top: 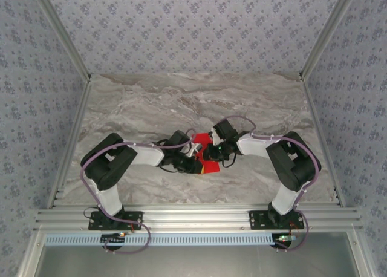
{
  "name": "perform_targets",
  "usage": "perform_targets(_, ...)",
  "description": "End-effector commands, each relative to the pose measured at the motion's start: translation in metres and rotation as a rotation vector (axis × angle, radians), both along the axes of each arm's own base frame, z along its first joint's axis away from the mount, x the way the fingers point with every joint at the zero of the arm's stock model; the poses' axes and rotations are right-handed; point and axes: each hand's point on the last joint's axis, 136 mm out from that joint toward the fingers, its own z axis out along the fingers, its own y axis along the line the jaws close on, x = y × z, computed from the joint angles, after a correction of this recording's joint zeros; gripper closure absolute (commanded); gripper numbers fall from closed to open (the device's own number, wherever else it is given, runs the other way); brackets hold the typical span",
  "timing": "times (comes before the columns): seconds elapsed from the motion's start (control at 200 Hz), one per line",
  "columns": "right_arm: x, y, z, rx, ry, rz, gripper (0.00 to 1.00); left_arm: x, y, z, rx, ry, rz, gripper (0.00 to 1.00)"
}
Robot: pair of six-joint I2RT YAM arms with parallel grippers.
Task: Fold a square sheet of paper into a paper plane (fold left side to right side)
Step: Fold the triangle a second time at the center of the table.
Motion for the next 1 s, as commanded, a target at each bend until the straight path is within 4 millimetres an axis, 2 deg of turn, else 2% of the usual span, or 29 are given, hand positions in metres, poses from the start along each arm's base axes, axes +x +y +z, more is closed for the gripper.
perform_targets(0.0, -0.015, -0.021, -0.024, -0.110, 0.077, -0.006, 0.87, -0.016, 0.014, -0.016, 0.067, 0.036, 0.003, 1.00)
perform_targets(0.215, -0.014, -0.023, -0.025, -0.110, 0.083, -0.010, 0.87, -0.030, 0.016, -0.018, 0.063, 0.051, -0.005, 1.00)
perform_targets(0.365, -0.014, -0.022, -0.025, -0.106, 0.084, -0.008, 0.87, -0.032, 0.016, -0.006, 0.034, 0.041, -0.003, 1.00)
perform_targets(0.46, -0.014, -0.021, -0.025, -0.103, 0.082, -0.007, 0.87, -0.028, 0.016, 0.008, 0.005, 0.015, 0.003, 1.00)
perform_targets(0.595, -0.014, -0.020, -0.024, -0.099, 0.082, -0.005, 0.87, -0.011, 0.012, 0.034, -0.056, -0.028, 0.034, 1.00)
perform_targets(0.69, -0.014, -0.019, -0.024, -0.097, 0.079, -0.004, 0.87, 0.001, 0.009, 0.045, -0.067, -0.054, 0.041, 1.00)
perform_targets(0.809, -0.013, -0.018, -0.023, -0.095, 0.078, -0.002, 0.87, 0.009, 0.002, 0.045, -0.065, -0.054, 0.028, 1.00)
perform_targets(0.994, -0.015, -0.016, -0.022, -0.093, 0.079, 0.001, 0.87, 0.009, -0.003, 0.029, -0.041, -0.024, 0.014, 0.99)
